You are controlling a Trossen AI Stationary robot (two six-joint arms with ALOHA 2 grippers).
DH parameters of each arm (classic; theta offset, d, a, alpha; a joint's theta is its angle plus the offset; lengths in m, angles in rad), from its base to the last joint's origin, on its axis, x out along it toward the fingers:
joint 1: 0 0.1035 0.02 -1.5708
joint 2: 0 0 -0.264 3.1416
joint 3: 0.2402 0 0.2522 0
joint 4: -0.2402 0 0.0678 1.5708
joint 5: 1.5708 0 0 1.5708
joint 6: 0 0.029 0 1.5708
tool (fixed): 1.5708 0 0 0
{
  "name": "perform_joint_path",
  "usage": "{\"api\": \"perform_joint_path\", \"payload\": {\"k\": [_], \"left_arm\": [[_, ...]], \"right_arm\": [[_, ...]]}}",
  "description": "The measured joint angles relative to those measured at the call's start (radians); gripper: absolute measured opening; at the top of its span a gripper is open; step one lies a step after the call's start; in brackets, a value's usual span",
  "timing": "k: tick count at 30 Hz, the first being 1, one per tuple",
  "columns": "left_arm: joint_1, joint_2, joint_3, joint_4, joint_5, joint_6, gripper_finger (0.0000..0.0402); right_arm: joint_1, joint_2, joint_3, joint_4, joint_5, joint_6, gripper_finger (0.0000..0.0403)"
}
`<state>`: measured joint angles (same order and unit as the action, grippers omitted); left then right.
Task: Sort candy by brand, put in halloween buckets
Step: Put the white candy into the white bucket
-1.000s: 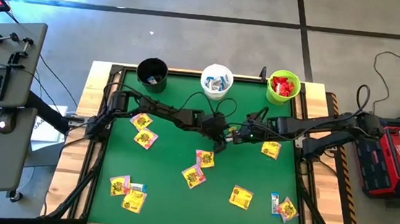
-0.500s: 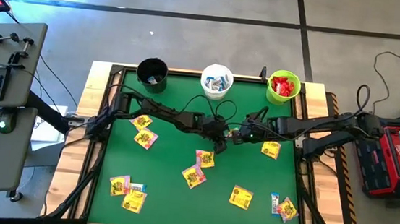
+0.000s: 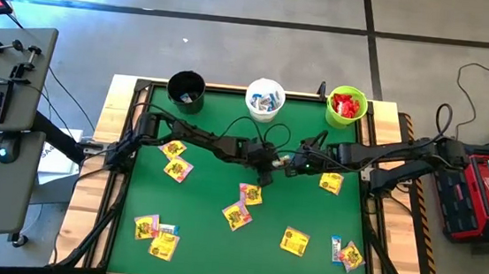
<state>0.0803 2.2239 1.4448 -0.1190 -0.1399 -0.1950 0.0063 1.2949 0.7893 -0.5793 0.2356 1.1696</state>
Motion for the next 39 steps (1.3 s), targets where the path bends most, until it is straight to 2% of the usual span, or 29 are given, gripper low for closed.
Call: {"api": "perform_joint_path", "payload": {"k": [4,7,17,25,30,34,39], "left_arm": [[0.001,-0.013,-0.001,-0.018,0.003,0.032,0.0022],[0.005,-0.027,-0.003,-0.032,0.003,0.061,0.0004],[0.04,-0.089,0.043,-0.12,-0.001,0.13,0.0],[0.107,-0.219,0.071,-0.199,-0.005,0.129,0.0],[0.191,-0.288,0.106,-0.287,-0.026,0.121,0.0],[0.291,-0.294,0.137,-0.358,-0.034,0.13,0.0],[0.392,-0.289,0.165,-0.367,0.023,0.2,0.0]], "right_arm": [[0.0,0.0,0.0,0.0,0.0,0.0,0.0],[0.0,0.0,0.0,0.0,0.002,-0.002,0.0],[0.0,0.0,-0.001,0.0,0.042,-0.024,0.0],[0.0,0.0,0.0,-0.001,0.061,-0.045,0.0],[0.0,0.0,0.0,0.0,0.08,-0.05,0.0],[0.0,0.0,0.0,0.003,0.088,-0.047,0.0],[0.0,0.0,0.0,0.009,0.091,-0.045,0.0]]}}
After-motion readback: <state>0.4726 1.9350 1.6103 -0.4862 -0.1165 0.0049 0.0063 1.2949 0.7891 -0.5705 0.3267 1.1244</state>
